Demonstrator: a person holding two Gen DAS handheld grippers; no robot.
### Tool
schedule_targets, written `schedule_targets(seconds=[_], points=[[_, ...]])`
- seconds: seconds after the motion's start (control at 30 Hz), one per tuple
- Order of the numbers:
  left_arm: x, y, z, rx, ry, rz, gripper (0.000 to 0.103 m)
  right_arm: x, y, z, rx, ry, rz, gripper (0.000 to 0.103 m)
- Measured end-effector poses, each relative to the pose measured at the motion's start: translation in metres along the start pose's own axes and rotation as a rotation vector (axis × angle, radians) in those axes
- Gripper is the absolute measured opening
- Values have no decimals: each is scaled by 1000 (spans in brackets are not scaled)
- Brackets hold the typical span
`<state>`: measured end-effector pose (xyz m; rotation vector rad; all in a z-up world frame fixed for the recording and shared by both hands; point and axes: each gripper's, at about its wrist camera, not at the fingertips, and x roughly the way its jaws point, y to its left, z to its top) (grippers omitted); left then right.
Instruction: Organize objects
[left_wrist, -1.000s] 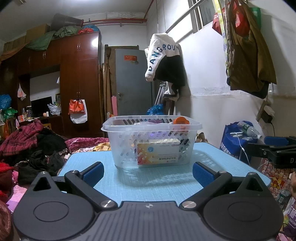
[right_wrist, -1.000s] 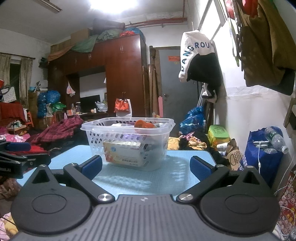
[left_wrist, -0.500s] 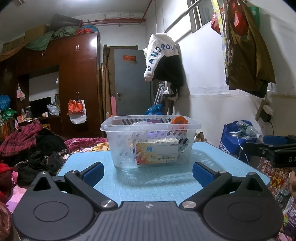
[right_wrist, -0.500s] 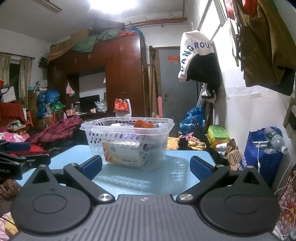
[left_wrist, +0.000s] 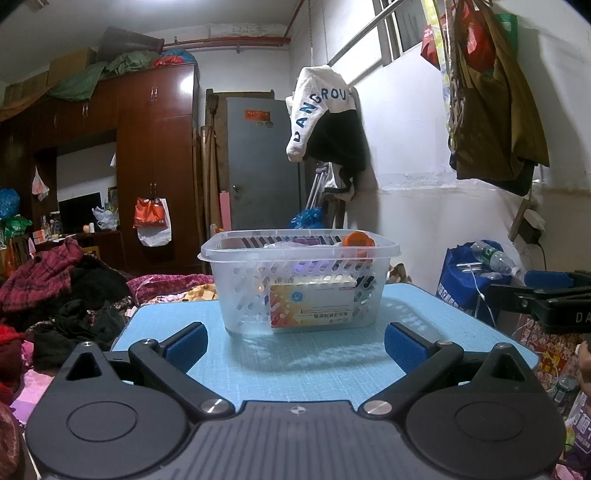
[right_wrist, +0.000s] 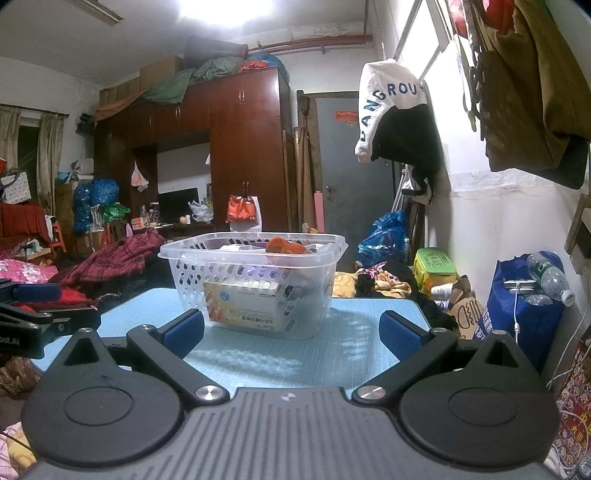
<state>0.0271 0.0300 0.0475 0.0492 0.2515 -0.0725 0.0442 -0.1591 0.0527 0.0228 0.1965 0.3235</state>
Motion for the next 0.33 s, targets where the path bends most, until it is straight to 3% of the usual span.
schedule_targets(seconds=[0.33], points=[[3, 4, 0, -13, -13, 0, 102, 3, 0, -1, 6, 11, 35, 103]])
